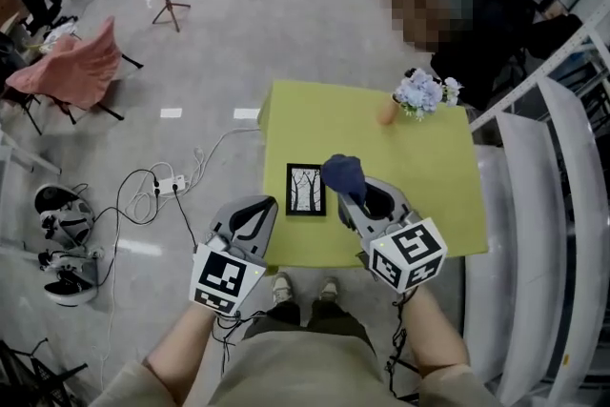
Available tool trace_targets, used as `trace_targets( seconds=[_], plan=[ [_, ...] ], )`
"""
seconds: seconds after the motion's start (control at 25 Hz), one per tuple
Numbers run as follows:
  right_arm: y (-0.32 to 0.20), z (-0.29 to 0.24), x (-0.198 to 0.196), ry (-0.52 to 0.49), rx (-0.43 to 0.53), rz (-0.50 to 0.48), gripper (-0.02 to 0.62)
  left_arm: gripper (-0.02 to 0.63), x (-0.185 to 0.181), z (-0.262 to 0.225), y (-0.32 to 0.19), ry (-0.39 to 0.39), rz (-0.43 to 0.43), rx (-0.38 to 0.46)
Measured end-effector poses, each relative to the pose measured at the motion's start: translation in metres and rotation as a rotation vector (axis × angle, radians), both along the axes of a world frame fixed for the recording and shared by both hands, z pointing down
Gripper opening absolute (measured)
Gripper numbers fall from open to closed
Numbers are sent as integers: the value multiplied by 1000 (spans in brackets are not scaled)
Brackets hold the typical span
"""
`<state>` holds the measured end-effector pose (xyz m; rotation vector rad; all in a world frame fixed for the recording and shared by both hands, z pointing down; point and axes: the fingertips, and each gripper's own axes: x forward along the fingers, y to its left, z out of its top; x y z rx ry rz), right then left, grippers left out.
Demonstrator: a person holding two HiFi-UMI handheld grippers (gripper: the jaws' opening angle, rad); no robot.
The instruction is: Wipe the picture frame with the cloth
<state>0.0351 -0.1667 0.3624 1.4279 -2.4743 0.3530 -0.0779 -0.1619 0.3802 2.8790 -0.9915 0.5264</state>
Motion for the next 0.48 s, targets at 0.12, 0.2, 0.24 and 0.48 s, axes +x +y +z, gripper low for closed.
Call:
trace_targets(
  seconds=[0.12,0.2,0.24,0.48],
  plan=[
    [-22,25,-3,9,-43,-30,92,8,8,26,-13,-19,5,-48],
    [-34,43,-6,13,-69,-50,92,8,12,43,-20,-30,4,-75],
    [-40,52,-7,13,-83,-60,92,8,14,52,-24,-37,2,-88],
    [-74,103,-17,42,-167,-141,92,8,29,100,-48,-65,-20,-173]
  ],
)
